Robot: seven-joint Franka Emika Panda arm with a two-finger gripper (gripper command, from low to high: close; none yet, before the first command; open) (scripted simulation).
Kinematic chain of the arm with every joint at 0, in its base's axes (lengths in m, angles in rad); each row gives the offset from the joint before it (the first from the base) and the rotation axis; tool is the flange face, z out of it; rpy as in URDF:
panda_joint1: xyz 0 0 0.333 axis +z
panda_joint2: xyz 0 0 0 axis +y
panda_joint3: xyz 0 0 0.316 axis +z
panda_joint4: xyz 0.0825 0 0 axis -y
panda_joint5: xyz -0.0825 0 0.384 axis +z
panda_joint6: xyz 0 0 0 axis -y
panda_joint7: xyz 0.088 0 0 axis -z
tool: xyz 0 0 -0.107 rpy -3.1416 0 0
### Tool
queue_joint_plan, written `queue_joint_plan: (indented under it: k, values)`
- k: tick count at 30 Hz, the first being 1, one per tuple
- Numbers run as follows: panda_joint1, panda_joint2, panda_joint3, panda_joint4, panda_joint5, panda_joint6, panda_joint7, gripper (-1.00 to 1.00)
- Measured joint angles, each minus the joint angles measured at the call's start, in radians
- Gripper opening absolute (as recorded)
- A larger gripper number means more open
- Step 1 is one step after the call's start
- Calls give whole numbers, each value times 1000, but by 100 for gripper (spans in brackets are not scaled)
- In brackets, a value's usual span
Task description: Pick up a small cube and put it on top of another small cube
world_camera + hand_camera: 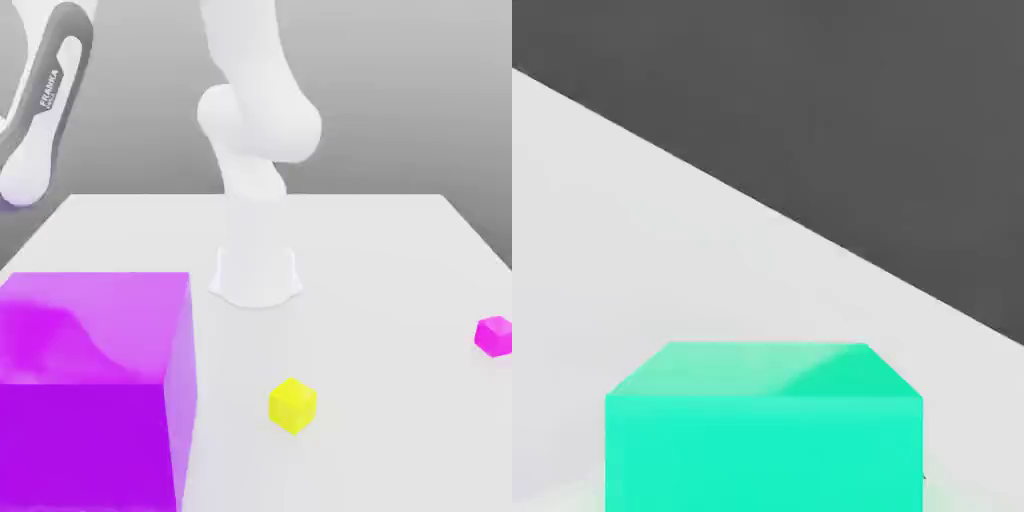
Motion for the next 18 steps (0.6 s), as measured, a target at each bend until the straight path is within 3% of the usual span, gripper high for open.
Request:
queue_joint_plan:
  k: [18]
  values:
    - [103, 41, 139, 169, -302, -218, -783, -100]
